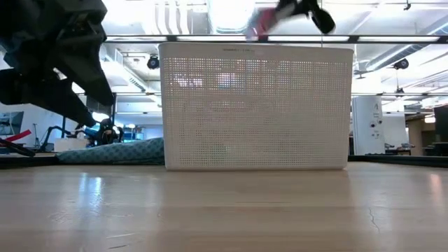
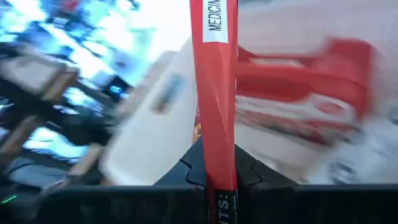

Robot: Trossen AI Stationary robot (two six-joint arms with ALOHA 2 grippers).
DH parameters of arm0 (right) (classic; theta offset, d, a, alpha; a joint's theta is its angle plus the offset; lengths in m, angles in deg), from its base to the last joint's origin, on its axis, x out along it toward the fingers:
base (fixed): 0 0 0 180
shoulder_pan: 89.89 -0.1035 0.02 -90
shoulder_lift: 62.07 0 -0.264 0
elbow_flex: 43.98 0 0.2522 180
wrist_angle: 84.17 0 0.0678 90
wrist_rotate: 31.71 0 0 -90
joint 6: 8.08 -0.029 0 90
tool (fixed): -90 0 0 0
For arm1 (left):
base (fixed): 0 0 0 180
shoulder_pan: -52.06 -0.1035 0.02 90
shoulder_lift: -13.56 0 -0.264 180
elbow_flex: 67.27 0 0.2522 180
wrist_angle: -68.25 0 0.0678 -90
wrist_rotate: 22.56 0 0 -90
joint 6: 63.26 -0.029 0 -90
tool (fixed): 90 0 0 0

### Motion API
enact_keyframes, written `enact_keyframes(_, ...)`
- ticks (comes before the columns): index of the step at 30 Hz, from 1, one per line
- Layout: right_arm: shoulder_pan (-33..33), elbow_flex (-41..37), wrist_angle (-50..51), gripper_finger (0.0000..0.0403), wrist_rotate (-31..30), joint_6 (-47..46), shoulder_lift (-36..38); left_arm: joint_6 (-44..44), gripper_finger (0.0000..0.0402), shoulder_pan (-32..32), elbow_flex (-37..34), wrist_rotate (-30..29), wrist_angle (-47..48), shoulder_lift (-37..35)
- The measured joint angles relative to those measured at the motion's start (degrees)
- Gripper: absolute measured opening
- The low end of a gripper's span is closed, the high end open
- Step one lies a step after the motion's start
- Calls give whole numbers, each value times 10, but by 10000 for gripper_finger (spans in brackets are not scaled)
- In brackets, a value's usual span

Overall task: Pick & place medical supplies in basket/bin
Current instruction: Put the red pill box into the bin, then return to Home Position

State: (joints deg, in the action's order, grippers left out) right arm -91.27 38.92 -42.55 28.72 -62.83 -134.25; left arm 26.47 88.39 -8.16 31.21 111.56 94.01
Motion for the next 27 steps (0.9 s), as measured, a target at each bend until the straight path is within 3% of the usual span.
enact_keyframes(6, 52, -3, 115, 13, 64, -45, -15, 0, 242, 0, 9, -3, -11, 0)
enact_keyframes(13, 52, -16, 119, 25, 119, -43, -65, -6, 242, 0, 11, -18, -10, 0)
enact_keyframes(22, 47, -16, 116, 152, 113, -78, -94, -6, 242, 0, 12, -19, -11, 0)
enact_keyframes(27, 27, -13, 81, 216, 74, -59, -81, -7, 242, 0, 12, -19, -25, 0)
